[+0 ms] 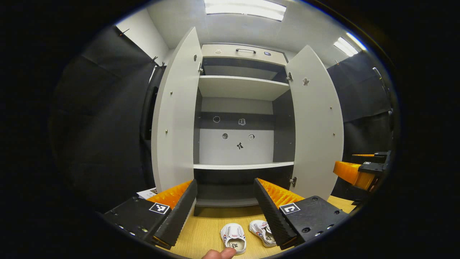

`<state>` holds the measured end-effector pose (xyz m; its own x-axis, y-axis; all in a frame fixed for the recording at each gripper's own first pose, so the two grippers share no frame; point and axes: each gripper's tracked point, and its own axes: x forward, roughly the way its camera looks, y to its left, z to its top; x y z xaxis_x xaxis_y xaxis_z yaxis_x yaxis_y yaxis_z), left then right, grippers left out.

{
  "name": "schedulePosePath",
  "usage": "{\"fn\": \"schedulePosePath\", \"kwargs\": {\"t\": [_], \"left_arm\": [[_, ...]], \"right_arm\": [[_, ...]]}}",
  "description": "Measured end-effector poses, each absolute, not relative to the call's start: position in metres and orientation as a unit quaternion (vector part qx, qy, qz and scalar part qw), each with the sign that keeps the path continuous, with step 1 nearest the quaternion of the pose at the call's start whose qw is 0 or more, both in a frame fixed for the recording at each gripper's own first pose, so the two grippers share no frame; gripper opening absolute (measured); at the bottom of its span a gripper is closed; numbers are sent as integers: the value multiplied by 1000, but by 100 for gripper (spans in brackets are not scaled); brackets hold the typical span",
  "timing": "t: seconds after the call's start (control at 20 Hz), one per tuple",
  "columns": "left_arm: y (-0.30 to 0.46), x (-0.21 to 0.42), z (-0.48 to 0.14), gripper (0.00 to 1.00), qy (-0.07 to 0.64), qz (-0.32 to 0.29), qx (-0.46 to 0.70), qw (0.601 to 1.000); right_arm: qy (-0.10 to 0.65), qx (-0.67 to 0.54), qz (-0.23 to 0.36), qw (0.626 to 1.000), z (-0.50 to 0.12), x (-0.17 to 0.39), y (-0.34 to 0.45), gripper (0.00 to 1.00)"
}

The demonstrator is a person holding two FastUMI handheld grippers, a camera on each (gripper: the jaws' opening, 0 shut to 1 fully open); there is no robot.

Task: Grab one shoe with the right hand and put it into the shoe cabinet, grab the other shoe with the left hand and put it into the shoe cabinet; then close the right door with the right hand and the left door with the left hand.

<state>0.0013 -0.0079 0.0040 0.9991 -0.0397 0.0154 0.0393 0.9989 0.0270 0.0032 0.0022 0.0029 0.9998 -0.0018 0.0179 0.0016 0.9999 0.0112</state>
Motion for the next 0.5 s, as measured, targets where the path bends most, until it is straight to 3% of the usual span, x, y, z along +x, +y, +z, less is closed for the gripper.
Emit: {"fn": "schedulePosePath", "kwargs": {"t": [0.5], "left_arm": [[-1,-1,0,95,-3,-15,12,1000]], "right_arm": [[62,-3,30,998,-62,31,30,100]]}}
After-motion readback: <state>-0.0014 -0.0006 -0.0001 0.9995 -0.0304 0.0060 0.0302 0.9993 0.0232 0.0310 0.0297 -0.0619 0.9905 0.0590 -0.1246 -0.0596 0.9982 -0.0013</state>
